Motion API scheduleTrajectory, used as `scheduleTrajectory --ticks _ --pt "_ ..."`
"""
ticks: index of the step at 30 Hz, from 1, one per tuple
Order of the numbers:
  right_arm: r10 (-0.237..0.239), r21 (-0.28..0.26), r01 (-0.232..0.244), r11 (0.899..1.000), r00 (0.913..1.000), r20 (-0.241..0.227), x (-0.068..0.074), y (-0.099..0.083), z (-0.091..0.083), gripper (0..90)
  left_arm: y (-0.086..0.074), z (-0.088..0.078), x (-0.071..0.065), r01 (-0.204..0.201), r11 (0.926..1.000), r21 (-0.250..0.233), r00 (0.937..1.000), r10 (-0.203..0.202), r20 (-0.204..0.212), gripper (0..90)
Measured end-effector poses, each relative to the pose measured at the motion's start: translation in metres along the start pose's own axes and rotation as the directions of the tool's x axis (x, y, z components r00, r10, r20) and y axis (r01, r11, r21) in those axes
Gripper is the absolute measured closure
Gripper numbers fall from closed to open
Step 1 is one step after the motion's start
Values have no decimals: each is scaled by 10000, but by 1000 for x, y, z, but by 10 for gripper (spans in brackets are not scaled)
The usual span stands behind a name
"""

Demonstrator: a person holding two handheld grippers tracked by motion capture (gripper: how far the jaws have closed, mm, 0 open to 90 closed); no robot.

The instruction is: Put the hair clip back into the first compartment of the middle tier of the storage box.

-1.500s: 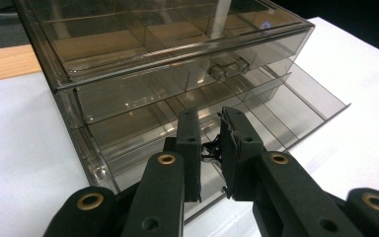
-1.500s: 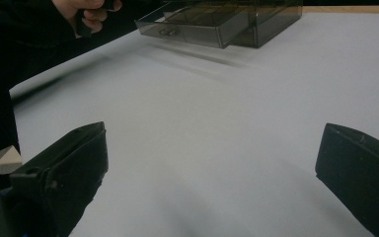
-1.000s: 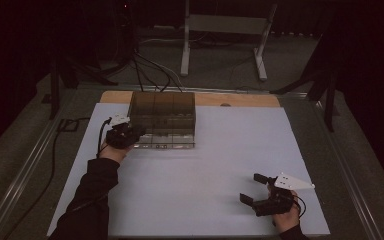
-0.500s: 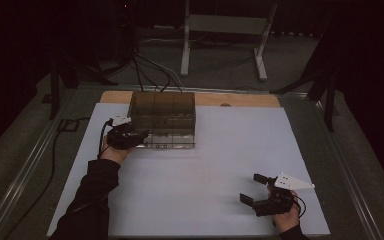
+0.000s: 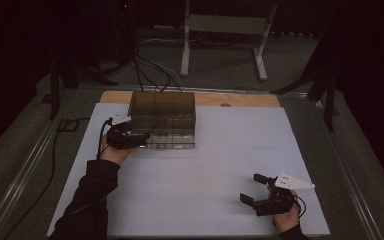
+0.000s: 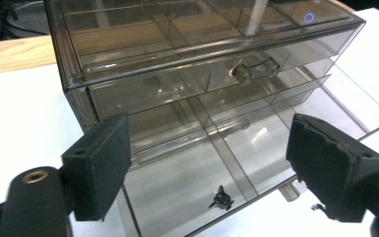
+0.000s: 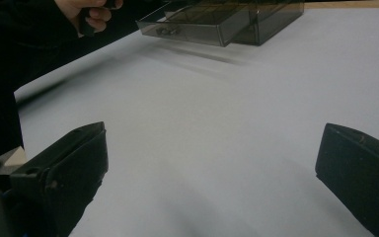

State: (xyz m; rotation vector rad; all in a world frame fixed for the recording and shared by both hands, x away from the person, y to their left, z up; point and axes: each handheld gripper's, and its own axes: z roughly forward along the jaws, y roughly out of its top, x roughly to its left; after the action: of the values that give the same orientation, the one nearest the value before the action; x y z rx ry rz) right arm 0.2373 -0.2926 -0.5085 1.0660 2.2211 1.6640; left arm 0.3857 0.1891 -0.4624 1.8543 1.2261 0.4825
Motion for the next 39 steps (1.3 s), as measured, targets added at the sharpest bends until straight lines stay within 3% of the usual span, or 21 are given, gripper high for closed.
scheduleTrajectory --ticks 3,5,11,17,21,24,28,29,30,31,35,39 --pt "49 4 -49 10000 10000 -21 -1 0 0 0 2 -2 0 19 10000 41 9992 -20 390 127" --pt "57 -4 -57 10000 10000 -32 -1 -1 0 0 3 -3 1 52 10000 6 9950 -53 995 97" --pt "128 0 -128 9999 9999 -71 -3 -2 0 0 3 -5 0 -48 10000 81 9921 37 1252 32" --pt "143 -14 -143 9999 9998 -105 -3 -2 0 0 4 -9 -6 -261 9996 -146 9874 281 1560 5" --pt "116 -5 -116 9999 9999 -86 -3 -1 -1 0 4 -15 -12 -706 9972 -261 9829 740 1684 5" --pt "109 -6 -110 9999 9999 -93 -4 -1 0 0 4 -20 -12 -633 9974 -333 9788 685 1931 5" --pt "67 56 -66 10000 10000 -70 -3 -1 1 0 2 -23 -10 -532 9972 -534 9628 654 2622 6" --pt "67 56 -66 10000 10000 -70 -3 -1 1 0 2 -23 -10 -532 9972 -534 9628 654 2622 6" --pt "66 63 -66 10000 10000 -57 -3 -1 1 0 -1 -24 -9 -514 9972 -546 9533 653 2950 6" --pt "46 49 -46 10000 10000 -45 -2 0 1 0 -2 -25 -9 -526 9970 -563 9496 674 3060 6" --pt "19 60 -19 10000 10000 -35 -1 0 1 0 -3 -28 -9 -474 9966 -668 9472 661 3138 6" --pt "-15 93 16 10000 10000 -18 1 1 1 0 -3 -35 -10 -470 9964 -702 9408 677 3321 6"
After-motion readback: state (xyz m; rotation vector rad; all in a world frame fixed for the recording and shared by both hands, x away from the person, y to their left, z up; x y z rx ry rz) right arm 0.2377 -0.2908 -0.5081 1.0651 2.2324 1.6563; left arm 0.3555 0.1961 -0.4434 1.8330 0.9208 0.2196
